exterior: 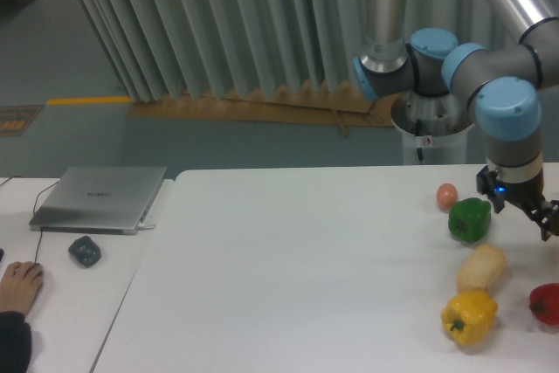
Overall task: Place the yellow pepper on the table
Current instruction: 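Lift the open gripper up away from the yellow pepper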
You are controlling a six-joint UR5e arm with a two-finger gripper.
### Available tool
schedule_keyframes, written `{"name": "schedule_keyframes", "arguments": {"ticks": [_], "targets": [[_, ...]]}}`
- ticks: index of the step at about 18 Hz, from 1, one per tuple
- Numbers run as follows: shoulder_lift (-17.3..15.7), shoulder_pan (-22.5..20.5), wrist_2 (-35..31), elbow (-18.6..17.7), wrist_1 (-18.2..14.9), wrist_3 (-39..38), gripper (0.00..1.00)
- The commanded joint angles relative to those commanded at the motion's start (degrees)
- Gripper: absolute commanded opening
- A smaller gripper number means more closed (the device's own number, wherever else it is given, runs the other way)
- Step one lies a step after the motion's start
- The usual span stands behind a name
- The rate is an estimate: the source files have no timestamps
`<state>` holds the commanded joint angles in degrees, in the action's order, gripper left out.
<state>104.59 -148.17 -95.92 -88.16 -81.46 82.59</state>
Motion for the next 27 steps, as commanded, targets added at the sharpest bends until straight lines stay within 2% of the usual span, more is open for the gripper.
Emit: {"name": "schedule_keyframes", "arguments": {"ticks": [3, 5, 9, 12, 15, 16, 23, 27], "targets": [[-1.1, -1.5, 2.2, 0.5, -7.0, 6.3, 1.0], [-3.6, -1.7, 2.8, 0.5, -8.6, 6.8, 1.0], [-6.4, -0.8, 4.5, 0.1, -12.0, 6.2, 1.0], [-6.4, -1.6, 4.8, 0.3, -12.4, 6.1, 1.0], [-6.5, -3.3, 4.5, -0.1, -13.9, 5.8, 1.0], [-7.3, -3.3, 5.2, -0.4, -15.3, 5.9, 1.0], [-7.7, -3.4, 5.7, 0.6, -15.3, 4.8, 1.0], [-8.0, -2.9, 6.0, -0.2, -15.1, 4.6, 1.0]]}}
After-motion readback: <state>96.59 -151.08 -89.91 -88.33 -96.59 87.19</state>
